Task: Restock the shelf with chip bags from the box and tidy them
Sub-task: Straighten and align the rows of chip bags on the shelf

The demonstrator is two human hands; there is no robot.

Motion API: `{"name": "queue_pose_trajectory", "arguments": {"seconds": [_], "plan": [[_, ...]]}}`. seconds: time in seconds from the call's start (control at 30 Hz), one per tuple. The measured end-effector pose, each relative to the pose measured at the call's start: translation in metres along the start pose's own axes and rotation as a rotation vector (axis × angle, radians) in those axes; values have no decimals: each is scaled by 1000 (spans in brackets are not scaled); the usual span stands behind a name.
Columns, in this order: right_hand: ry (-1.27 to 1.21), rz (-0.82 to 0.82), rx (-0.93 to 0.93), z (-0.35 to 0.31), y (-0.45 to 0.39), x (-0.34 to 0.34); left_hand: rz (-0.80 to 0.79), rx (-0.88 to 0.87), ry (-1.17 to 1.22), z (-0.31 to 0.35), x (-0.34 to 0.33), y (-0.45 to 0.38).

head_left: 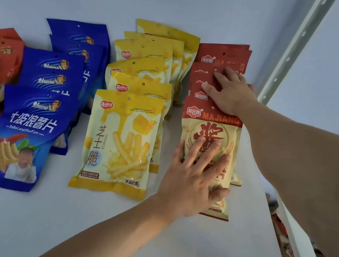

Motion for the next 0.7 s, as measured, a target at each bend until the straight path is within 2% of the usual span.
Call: {"name": "queue_pose_trajectory", "arguments": {"seconds": [0.33,0.47,0.7], "plan": [[40,8,-14,-4,2,-3,3,22,20,-2,-7,-1],[67,72,-23,-3,15,5,50,18,43,-1,-3,0],[-44,183,-91,8,72,12,61,-13,14,2,4,-1]]}}
Point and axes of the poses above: each hand's wrist, its own y-axis away from the middle knuckle, its own x-axis out of the back of the hand, z = x × y, the point moved 4 cm from there along -y, towards the middle knuckle, and after that the axes turned 7 degrees about y, right-handed, at the moved point
